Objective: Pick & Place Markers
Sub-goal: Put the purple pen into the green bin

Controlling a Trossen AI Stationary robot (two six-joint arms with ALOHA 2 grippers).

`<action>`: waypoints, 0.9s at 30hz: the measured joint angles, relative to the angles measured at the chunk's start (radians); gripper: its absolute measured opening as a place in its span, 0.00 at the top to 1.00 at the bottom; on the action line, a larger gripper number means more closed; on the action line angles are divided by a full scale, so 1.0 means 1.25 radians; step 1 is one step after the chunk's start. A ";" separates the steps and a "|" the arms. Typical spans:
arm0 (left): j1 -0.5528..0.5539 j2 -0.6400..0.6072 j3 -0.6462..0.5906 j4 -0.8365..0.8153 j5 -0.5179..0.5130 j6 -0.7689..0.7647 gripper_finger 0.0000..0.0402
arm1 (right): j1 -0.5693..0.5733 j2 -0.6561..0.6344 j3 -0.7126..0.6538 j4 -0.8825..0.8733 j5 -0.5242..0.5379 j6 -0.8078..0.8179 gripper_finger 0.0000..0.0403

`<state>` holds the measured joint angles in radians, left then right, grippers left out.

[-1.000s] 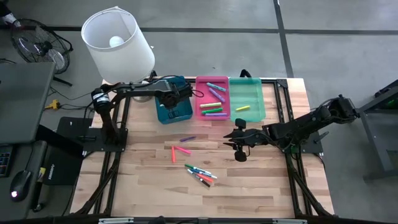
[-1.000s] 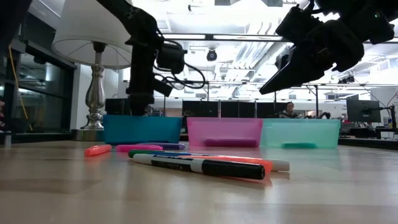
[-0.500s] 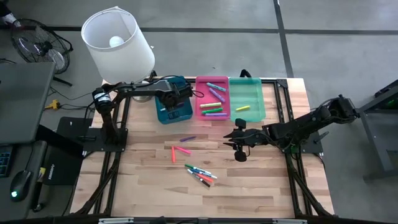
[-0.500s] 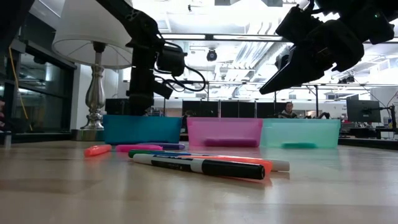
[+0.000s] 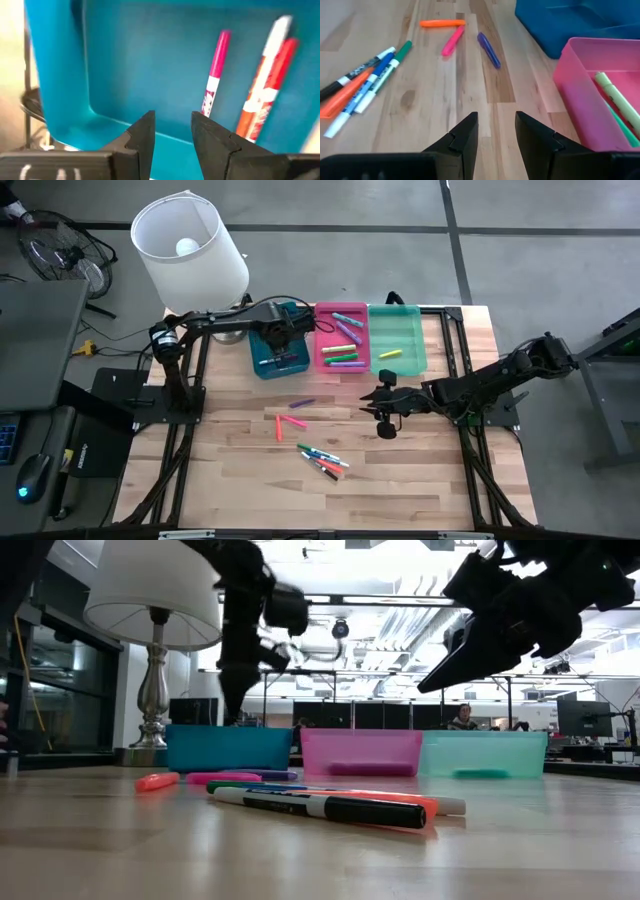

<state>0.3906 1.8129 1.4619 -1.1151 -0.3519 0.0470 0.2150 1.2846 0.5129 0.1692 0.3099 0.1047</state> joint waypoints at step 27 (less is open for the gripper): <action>-0.364 -0.001 0.017 0.017 0.039 -0.249 0.70 | 0.143 -0.187 0.000 -0.284 0.162 0.106 0.71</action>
<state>-0.0647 1.8114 1.4827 -1.0943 -0.3037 -0.2637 0.3937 1.0508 0.5129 -0.1857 0.5118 0.2377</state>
